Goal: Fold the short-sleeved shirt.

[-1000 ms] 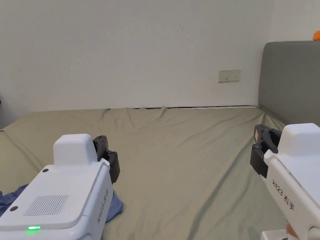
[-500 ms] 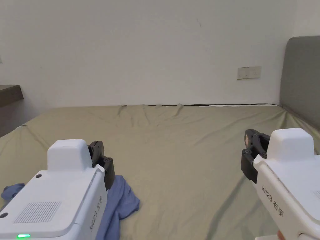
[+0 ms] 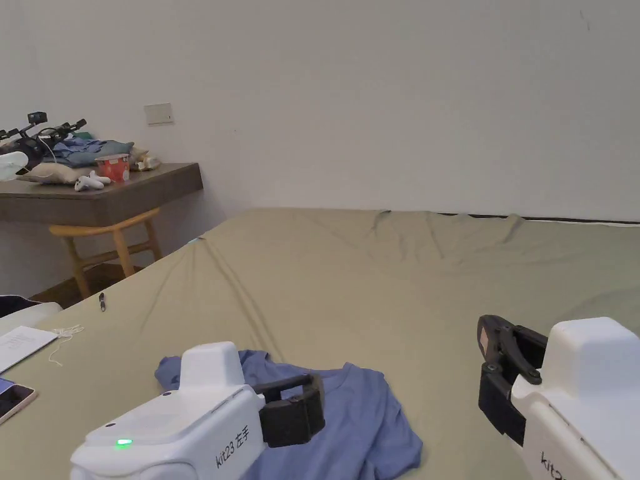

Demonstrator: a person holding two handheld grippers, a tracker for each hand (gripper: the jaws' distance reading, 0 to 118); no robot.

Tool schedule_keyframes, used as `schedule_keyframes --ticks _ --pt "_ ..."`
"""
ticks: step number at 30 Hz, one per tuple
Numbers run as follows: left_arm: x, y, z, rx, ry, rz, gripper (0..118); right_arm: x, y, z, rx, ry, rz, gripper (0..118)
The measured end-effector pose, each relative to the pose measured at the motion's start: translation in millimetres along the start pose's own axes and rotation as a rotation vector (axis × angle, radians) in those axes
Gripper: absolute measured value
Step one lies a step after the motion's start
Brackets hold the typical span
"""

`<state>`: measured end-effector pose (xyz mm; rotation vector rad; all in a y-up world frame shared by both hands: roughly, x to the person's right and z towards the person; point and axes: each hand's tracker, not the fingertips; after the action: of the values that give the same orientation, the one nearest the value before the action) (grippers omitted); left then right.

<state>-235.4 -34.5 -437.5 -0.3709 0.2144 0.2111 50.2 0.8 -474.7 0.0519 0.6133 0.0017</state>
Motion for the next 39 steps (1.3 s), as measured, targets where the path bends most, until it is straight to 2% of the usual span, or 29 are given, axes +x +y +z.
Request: schedule_keyframes --ticks 3,6,9,10,13,14,15,17,18,19,20,22,23,25,27,29,31,32,34,36,38,39 --pt "-7.5 -6.9 -76.0 -0.169 0.052 -0.088 117 10.0 -16.0 -27.7 -0.032 0.002 -0.028 0" --pt "-12.1 -23.8 -140.5 -0.257 0.088 -0.171 116 20.6 -33.8 -51.5 -0.087 0.004 -0.069 0" --pt "-26.0 -48.2 -198.4 -0.375 0.125 -0.140 112 28.7 -52.2 -73.0 -0.133 -0.007 -0.072 0" --pt "-28.9 -57.1 -213.2 -0.405 0.130 -0.128 110 31.6 -58.6 -78.4 -0.147 0.000 -0.073 0" --pt "-27.5 -84.5 -235.0 -0.503 0.157 -0.225 107 38.2 -74.0 -89.9 -0.217 0.007 -0.105 0" --pt "-29.0 -89.3 -228.4 -0.456 0.137 -0.196 107 39.9 -76.9 -91.7 -0.216 0.011 -0.101 0" --pt "-31.9 -77.9 -227.9 -0.424 0.135 -0.159 101 41.2 -79.6 -91.8 -0.231 0.019 -0.102 0" --pt "-37.2 -72.2 -225.8 -0.434 0.077 -0.129 81 43.9 -82.0 -88.7 -0.239 0.027 -0.106 0" --pt "-39.3 -69.0 -224.1 -0.431 0.052 -0.097 62 45.9 -82.0 -85.4 -0.242 0.030 -0.118 0" --pt "-41.0 -62.0 -220.2 -0.441 0.052 -0.085 33 48.6 -81.3 -81.5 -0.244 0.036 -0.140 0" --pt "-42.8 -57.4 -217.9 -0.445 0.036 -0.064 0 50.7 -80.3 -77.9 -0.240 0.037 -0.160 0" --pt "-53.4 -49.4 -216.2 -0.418 0.079 0.090 0 54.9 -76.5 -69.2 -0.235 0.039 -0.166 0" --pt "-60.6 -48.1 -217.3 -0.446 0.005 0.173 0 56.3 -74.8 -65.6 -0.229 0.036 -0.165 0" --pt "-75.0 -43.4 -213.1 -0.438 0.002 0.344 0 61.1 -69.7 -56.6 -0.218 0.019 -0.146 0" --pt "-86.4 -30.0 -208.1 -0.398 -0.031 0.459 0 68.8 -66.1 -48.9 -0.214 0.015 -0.144 0" --pt "-82.8 -15.7 -204.3 -0.402 -0.029 0.436 0 71.5 -63.4 -48.5 -0.199 0.003 -0.165 0" --pt "-70.1 5.9 -197.0 -0.347 -0.130 0.478 0 77.6 -61.2 -45.0 -0.178 -0.018 -0.201 0" --pt "-62.5 16.4 -195.8 -0.355 -0.143 0.486 0 79.9 -60.1 -43.6 -0.178 -0.032 -0.204 0" --pt "-40.2 40.5 -199.4 -0.339 -0.165 0.398 0 84.3 -56.8 -40.7 -0.175 -0.079 -0.194 0" --pt "-17.4 62.5 -204.4 -0.329 -0.171 0.396 0 88.5 -53.1 -36.2 -0.156 -0.110 -0.181 0" --pt "15.6 83.8 -217.9 -0.328 -0.264 0.427 0 94.0 -46.1 -27.0 -0.140 -0.131 -0.196 0" --pt "37.0 93.2 -223.0 -0.341 -0.333 0.397 0 97.5 -42.3 -20.9 -0.124 -0.139 -0.206 0"
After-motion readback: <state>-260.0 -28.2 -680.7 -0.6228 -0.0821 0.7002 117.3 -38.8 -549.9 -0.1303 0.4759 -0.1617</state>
